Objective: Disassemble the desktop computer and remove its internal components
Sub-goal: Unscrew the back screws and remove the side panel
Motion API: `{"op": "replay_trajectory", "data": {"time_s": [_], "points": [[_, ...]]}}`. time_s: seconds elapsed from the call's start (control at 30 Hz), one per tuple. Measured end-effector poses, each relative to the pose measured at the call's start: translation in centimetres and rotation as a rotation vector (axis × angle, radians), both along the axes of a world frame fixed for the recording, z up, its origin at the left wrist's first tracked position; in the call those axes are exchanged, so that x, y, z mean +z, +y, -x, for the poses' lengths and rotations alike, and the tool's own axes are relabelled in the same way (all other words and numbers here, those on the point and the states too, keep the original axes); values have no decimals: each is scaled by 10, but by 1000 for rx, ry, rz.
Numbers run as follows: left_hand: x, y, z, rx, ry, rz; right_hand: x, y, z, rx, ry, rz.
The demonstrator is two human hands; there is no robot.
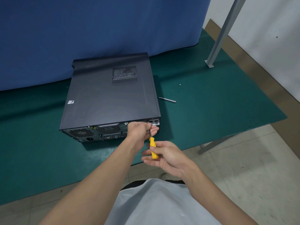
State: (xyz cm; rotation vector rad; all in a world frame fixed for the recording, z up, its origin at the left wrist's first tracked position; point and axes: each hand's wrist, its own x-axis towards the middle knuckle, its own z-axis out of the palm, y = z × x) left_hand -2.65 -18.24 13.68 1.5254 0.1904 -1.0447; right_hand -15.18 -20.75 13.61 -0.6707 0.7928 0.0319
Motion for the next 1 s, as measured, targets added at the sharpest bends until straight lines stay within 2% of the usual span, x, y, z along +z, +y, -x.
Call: {"op": "replay_trajectory", "data": {"time_s": [0.13, 0.2, 0.27, 0.4, 0.43, 0.6, 0.7, 0.83, 0.87, 1.0], "points": [[-2, 3, 0, 1, -30, -5, -4, 7, -4, 25, 139, 272], [-3, 1, 1, 19, -90, -51, -6, 10, -6, 26, 150, 322], [-4, -1, 0, 42, -101, -61, -5, 9, -6, 23, 111, 263], [-2, -1, -2, 41, 15, 50, 1, 0, 1, 24, -21, -56], [-2, 0, -2, 33, 30, 61, 1, 0, 2, 14, -14, -48], [-4, 0, 0, 19, -22, 7, -2, 8, -6, 31, 143, 307], [-3, -3, 0, 32, -33, -11, -2, 8, -7, 31, 156, 296], [-3, -1, 1, 32, 50, 85, 0, 1, 0, 33, 15, -30], [-3, 0, 0, 32, 62, 103, -1, 0, 0, 34, 0, -44], [-4, 0, 1, 68, 23, 41, -3, 5, -4, 21, 123, 197]]}}
